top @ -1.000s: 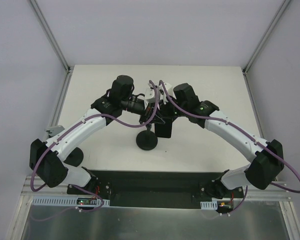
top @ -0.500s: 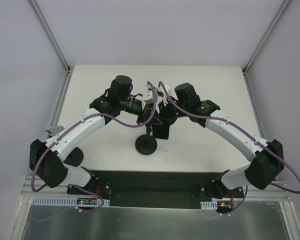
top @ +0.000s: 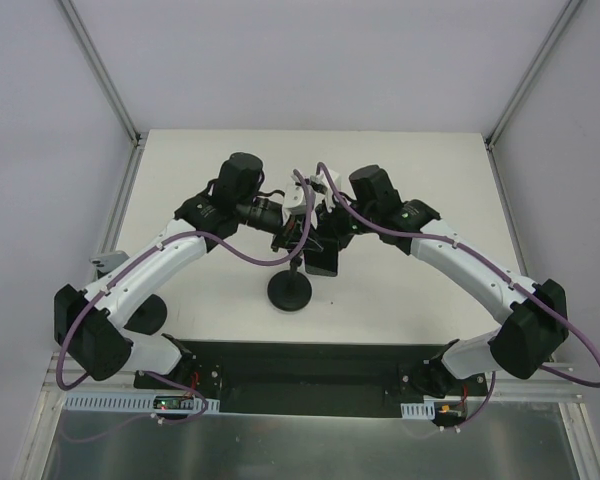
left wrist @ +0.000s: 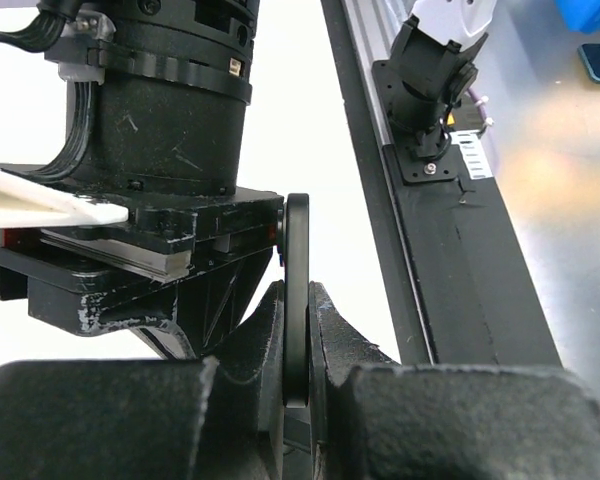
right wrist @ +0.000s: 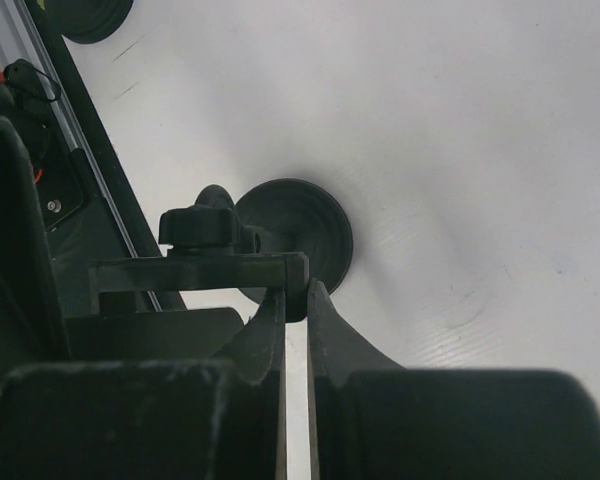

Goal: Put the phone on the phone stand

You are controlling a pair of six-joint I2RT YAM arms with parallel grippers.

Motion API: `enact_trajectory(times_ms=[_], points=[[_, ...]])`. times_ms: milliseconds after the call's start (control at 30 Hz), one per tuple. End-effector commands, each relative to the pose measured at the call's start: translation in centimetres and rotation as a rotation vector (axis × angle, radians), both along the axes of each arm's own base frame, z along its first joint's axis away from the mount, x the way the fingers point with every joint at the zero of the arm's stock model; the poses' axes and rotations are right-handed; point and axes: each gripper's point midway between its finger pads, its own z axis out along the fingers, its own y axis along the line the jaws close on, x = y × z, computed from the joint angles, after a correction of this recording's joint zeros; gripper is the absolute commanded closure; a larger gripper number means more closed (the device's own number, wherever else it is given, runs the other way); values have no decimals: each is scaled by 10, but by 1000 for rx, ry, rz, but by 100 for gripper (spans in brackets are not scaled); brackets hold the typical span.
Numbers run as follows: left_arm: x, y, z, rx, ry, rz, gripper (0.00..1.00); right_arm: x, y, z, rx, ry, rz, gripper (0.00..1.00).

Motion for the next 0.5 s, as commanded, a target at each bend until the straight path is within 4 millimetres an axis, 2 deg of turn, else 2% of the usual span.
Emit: enact_trajectory(times_ms=[0,300,400,433,467], points=[[27,19,15,16,-177,153,100,-10,-2,45,88,-52,38,100],[27,23,16,27,-185,181,100,-1,-10,39,42,-69,-9,99],[38,25,15,57,-191,263,100,9,-16,34,-6,-77,-89,100],[58,32,11,106,-221,399,100,13,-19,36,-3,-80,-138,100],[66,36,9,136,-246,473,100,13,-18,36,-10,-90,-165,100]])
